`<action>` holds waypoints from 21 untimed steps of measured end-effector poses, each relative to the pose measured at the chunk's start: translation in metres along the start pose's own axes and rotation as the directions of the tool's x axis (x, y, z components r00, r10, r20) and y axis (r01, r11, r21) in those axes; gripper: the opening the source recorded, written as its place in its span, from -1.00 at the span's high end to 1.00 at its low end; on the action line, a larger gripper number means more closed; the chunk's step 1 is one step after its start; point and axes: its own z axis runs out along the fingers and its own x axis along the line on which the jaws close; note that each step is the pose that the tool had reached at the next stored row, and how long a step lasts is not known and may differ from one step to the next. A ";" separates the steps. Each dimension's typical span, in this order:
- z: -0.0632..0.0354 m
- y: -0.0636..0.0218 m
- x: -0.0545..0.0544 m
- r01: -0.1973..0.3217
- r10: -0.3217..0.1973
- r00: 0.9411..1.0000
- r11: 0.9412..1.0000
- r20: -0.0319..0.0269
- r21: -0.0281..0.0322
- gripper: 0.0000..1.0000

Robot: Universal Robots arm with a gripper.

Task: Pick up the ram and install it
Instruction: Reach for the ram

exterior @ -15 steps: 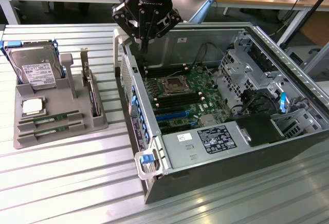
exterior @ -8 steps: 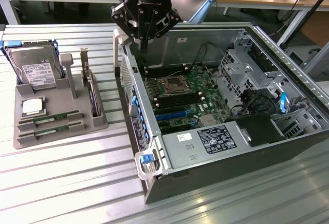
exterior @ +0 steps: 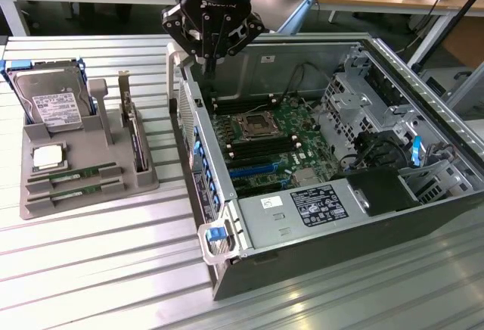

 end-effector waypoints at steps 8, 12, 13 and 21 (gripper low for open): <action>-0.0001 -0.0003 0.004 0.000 0.000 1.000 1.000 0.000 0.000 0.79; -0.0001 -0.0004 0.005 0.000 0.000 1.000 1.000 0.000 0.000 0.79; -0.0001 -0.0004 0.005 0.000 0.000 1.000 1.000 0.000 0.000 0.79; -0.0002 -0.0006 0.008 0.000 0.000 1.000 1.000 0.000 0.000 0.79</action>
